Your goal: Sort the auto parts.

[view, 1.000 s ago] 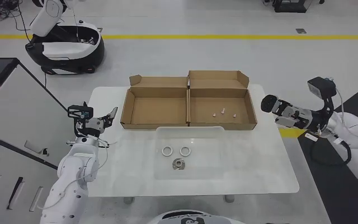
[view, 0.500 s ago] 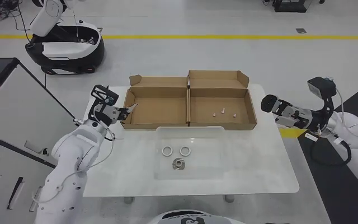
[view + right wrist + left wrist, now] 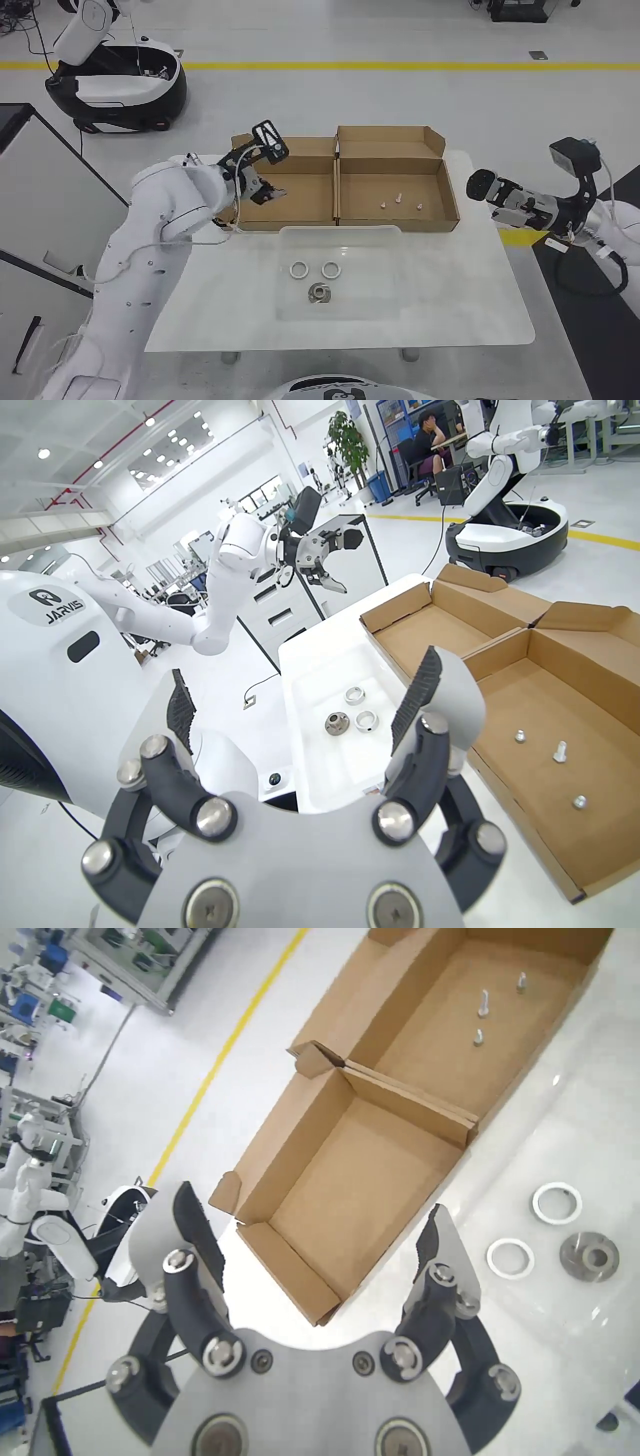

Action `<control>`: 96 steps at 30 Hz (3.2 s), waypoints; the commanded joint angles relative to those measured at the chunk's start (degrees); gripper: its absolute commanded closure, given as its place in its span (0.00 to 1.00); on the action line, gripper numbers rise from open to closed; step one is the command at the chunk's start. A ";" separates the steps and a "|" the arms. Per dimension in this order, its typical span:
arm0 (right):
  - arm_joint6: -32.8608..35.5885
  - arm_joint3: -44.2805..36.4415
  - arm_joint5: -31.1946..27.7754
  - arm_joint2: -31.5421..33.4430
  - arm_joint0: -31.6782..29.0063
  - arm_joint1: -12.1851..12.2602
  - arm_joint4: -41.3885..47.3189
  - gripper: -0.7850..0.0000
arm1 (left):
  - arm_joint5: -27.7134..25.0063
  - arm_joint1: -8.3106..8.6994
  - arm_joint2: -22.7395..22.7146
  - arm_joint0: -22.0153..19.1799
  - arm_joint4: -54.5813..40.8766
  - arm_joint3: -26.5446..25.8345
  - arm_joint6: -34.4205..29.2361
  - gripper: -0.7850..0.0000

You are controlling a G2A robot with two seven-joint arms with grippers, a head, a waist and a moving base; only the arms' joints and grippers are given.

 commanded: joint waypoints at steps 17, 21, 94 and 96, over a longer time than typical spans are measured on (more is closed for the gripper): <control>0.00 0.00 0.00 0.00 0.00 0.00 0.00 0.00 | 7.87 0.82 32.92 -25.93 -27.51 13.94 -10.82 0.00; 0.00 0.00 0.00 0.00 0.00 0.00 0.00 0.00 | 9.08 1.38 37.92 -28.95 -31.97 14.32 -12.02 0.00; 0.00 0.00 0.00 0.00 0.00 0.00 0.00 0.00 | 10.31 -13.23 59.20 -30.97 -30.76 32.21 -13.26 0.57; 0.00 0.00 0.00 0.00 0.00 0.00 0.00 0.00 | 10.20 -13.43 59.20 -30.43 -30.18 32.52 -13.16 0.58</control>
